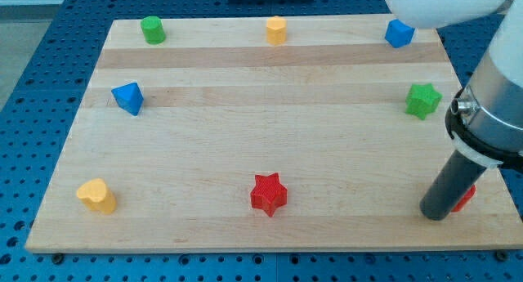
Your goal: Move the green star to the center
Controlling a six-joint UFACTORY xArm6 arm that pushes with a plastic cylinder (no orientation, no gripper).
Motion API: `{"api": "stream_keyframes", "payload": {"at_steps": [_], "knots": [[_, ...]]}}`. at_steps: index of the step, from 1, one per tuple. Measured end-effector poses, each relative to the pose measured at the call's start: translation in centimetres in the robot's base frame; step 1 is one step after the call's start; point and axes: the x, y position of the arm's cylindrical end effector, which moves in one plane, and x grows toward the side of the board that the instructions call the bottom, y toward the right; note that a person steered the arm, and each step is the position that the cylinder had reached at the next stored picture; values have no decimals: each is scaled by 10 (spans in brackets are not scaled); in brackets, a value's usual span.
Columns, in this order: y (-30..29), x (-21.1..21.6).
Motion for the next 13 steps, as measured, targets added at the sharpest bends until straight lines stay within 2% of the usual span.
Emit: {"api": "stream_keyframes", "payload": {"at_steps": [2,4,6,7,8,9,11,13], "knots": [[-11,-9],[-33,-111],[29,-123],[58,-150],[64,-186],[53,-202],[12,-199],[20,-175]]}}
